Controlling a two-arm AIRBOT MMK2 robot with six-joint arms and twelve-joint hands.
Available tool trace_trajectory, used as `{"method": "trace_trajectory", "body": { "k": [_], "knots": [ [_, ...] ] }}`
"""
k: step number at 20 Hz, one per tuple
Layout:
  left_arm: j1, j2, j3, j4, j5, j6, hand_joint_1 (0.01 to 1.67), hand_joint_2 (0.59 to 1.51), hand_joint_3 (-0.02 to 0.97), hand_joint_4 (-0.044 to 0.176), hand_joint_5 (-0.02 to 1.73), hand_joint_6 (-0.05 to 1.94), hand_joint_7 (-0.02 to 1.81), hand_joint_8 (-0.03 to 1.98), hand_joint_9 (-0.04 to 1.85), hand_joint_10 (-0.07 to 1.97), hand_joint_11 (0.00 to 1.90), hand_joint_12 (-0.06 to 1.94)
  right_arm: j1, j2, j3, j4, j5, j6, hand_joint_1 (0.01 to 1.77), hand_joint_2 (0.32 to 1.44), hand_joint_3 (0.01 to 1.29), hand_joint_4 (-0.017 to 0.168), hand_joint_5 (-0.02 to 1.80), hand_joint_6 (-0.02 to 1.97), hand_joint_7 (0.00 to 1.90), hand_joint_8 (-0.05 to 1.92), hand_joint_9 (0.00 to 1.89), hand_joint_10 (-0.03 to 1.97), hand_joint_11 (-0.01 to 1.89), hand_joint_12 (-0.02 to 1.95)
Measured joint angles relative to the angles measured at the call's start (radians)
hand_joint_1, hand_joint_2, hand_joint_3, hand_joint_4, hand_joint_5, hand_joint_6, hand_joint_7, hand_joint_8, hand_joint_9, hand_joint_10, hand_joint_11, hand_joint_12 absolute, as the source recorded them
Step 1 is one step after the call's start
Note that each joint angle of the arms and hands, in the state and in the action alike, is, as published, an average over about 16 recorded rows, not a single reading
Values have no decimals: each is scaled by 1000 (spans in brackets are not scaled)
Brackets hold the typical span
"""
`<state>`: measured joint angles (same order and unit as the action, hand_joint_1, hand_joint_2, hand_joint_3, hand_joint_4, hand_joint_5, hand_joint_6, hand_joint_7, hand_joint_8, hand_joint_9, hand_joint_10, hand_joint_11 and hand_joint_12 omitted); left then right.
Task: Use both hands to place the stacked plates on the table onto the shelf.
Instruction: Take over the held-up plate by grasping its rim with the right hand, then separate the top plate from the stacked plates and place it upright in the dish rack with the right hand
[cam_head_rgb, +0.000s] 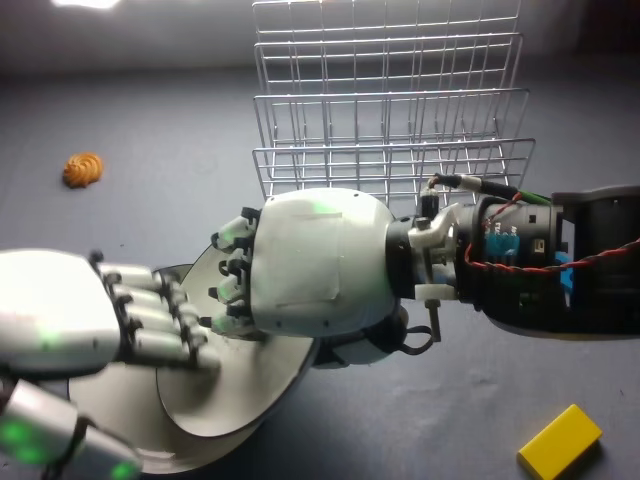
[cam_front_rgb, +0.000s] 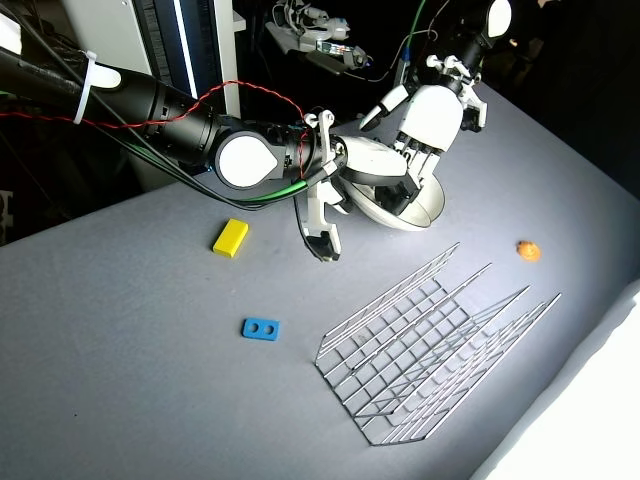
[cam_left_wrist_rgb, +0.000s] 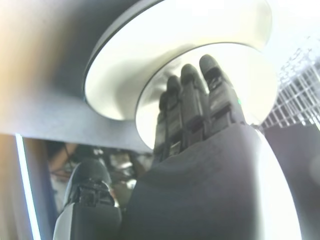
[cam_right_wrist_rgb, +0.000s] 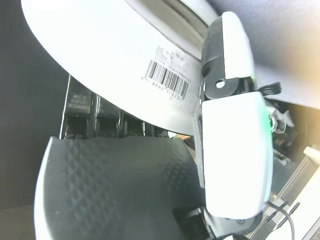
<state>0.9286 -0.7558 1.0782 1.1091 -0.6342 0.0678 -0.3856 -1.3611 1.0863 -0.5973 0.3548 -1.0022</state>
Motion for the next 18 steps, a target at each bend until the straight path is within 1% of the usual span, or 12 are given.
{"method": "trace_trajectory", "body": {
  "k": [2, 5, 9, 13, 18],
  "knots": [
    [-24, 9, 25, 1, -5, 0, 16, 1172, 18, -1, 210, 4, 225, -5, 205, 11, 19, 424, 5, 8, -9, 4, 5, 2, 1066, 1027, 11, 4, 678, 970, 777, 964, 774, 864, 544, 1542],
    [-68, 23, 69, 10, -13, 1, 16, 1168, 18, 2, 206, 11, 211, -3, 191, 12, 19, 396, 17, 22, -26, 18, 8, 5, 1079, 1027, 11, 10, 691, 1140, 801, 1112, 787, 909, 557, 1553],
    [-144, 40, 138, 40, -29, 1, 16, 1161, 18, 5, 197, 16, 204, -3, 181, 12, 20, 389, 38, 52, -53, 46, 13, 13, 1102, 1039, 11, 18, 720, 1273, 833, 1189, 788, 906, 551, 1532],
    [-224, 56, 203, 92, -54, 0, 15, 1151, 18, 6, 189, 15, 198, -3, 173, 12, 20, 365, 68, 90, -82, 73, 19, 41, 1123, 1053, 12, 21, 752, 1307, 855, 1174, 791, 876, 555, 1507],
    [-308, 69, 266, 188, -97, -1, 15, 1142, 18, 7, 182, 13, 195, -3, 166, 12, 19, 351, 118, 143, -107, 101, 28, 115, 1139, 1069, 11, 25, 789, 1294, 866, 1165, 799, 844, 559, 1483]
  ]
}}
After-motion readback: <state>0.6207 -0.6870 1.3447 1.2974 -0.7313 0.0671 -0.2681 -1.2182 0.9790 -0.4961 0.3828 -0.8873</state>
